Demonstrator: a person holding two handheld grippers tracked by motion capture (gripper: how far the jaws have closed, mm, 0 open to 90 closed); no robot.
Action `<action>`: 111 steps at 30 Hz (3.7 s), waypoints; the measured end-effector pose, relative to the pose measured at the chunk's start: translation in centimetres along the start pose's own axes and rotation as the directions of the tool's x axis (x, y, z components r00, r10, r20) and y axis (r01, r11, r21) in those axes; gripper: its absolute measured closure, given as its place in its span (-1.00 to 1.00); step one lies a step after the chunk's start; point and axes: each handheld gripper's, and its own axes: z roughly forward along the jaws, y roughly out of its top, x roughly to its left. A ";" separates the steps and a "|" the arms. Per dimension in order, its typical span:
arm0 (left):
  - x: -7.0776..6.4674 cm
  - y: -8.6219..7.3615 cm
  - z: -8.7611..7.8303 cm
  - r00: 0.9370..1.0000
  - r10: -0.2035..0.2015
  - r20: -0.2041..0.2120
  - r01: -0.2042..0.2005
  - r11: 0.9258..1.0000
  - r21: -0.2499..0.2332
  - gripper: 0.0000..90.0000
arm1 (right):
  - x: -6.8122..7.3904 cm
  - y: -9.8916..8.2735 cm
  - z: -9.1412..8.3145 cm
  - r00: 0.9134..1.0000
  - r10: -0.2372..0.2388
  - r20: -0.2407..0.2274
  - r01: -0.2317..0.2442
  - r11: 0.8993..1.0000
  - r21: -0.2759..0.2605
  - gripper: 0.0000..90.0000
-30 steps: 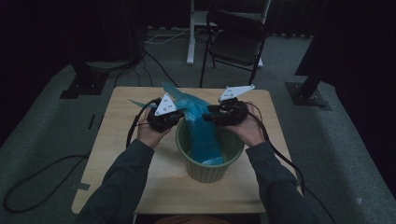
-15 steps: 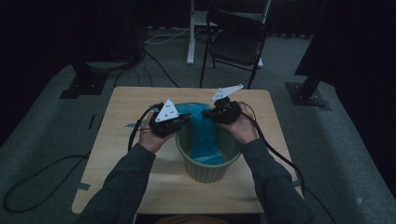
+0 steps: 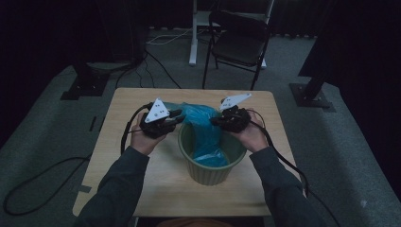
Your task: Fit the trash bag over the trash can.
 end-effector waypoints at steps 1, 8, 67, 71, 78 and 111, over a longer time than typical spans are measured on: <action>0.2 0.0 -0.2 1.000 -0.007 -0.006 0.007 1.000 -0.001 0.62 | 0.0 -0.1 -0.1 1.000 -0.002 0.002 0.002 1.000 0.001 1.00; 1.8 -0.1 -0.1 0.994 -0.095 -0.048 0.095 0.996 -0.005 0.50 | 0.3 -0.6 -0.6 1.000 -0.015 -0.007 0.015 1.000 0.004 1.00; -1.8 0.1 -0.1 0.997 -0.036 0.072 0.040 0.998 -0.046 0.79 | 2.4 0.5 -0.4 0.993 -0.121 -0.011 0.121 0.992 -0.018 1.00; -1.1 0.3 -0.5 0.997 -0.065 0.043 0.067 0.996 -0.052 0.78 | 2.5 0.1 -0.6 0.993 -0.118 -0.016 0.117 0.993 -0.021 1.00; -1.1 0.4 0.3 0.996 -0.064 0.062 0.064 0.998 -0.005 0.69 | 2.8 0.1 -0.6 0.992 -0.125 -0.021 0.124 0.992 -0.031 1.00; -0.3 -1.1 0.1 0.996 -0.073 0.045 0.070 0.996 0.052 0.99 | 2.2 -1.6 -2.3 0.994 -0.107 0.001 0.107 0.994 -0.033 1.00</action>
